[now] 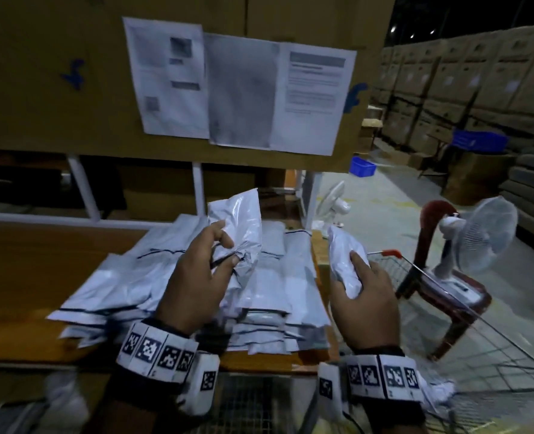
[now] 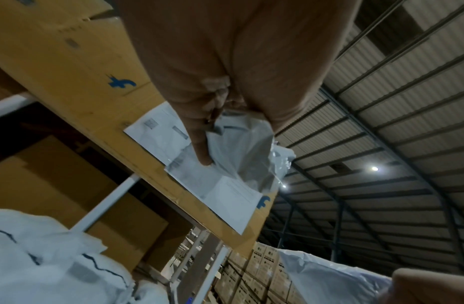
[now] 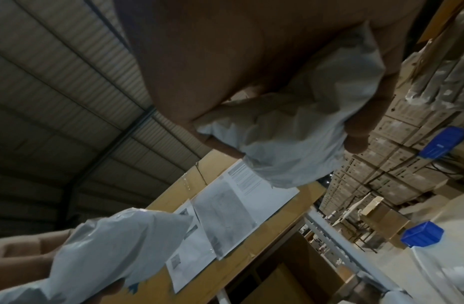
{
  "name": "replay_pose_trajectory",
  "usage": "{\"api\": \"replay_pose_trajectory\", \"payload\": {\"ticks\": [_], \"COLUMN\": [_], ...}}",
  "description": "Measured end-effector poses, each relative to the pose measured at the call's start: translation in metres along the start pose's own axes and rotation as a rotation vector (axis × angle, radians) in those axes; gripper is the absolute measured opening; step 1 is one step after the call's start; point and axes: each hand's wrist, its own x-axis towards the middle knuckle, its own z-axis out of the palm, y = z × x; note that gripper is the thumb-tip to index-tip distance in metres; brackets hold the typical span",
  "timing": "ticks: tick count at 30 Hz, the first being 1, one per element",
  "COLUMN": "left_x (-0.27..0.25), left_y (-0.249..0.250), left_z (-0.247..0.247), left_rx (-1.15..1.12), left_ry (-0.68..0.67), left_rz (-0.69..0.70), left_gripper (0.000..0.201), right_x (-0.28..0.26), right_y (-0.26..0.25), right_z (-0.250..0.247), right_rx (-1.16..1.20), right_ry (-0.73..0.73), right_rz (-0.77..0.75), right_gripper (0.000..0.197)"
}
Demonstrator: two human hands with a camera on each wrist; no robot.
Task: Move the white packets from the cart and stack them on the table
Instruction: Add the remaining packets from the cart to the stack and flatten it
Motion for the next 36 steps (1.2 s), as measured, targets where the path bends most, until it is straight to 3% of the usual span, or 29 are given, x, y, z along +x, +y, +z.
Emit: {"api": "replay_pose_trajectory", "payload": {"ticks": [6,11,15,17,23,29,36], "left_x": [0.018,0.066,0.108,0.124,0.166,0.207,0.217], "left_y": [-0.078,-0.139,-0.189,-0.214,-0.288,-0.371,-0.432], "left_z": [-0.08,-0.129,-0.148,-0.151,-0.141,-0.141,-0.125], "left_rx": [-0.003,0.069,0.142,0.228,0.339,0.499,0.532], "left_ry": [0.017,0.018,-0.013,-0.024,-0.116,-0.214,-0.498], "left_rz": [-0.101,-0.134,-0.187,-0.219,-0.284,-0.342,-0.337], "left_gripper": [0.033,0.046,0.048,0.048,0.055,0.055,0.06], "right_x": [-0.015,-0.008,0.015,0.027,0.049,0.064,0.073], "right_y": [-0.048,-0.072,-0.086,-0.092,-0.113,-0.133,-0.164], "right_z": [0.063,0.093,0.114,0.125,0.16,0.196,0.242], "right_rx": [0.079,0.056,0.031,0.053,0.07,0.024,-0.017], "right_ry": [-0.028,-0.087,-0.132,-0.15,-0.193,-0.17,-0.114], "right_rz": [0.014,0.008,-0.043,-0.067,-0.082,-0.054,-0.028], "right_gripper": [0.062,0.061,0.076,0.078,0.06,0.067,0.052]}}
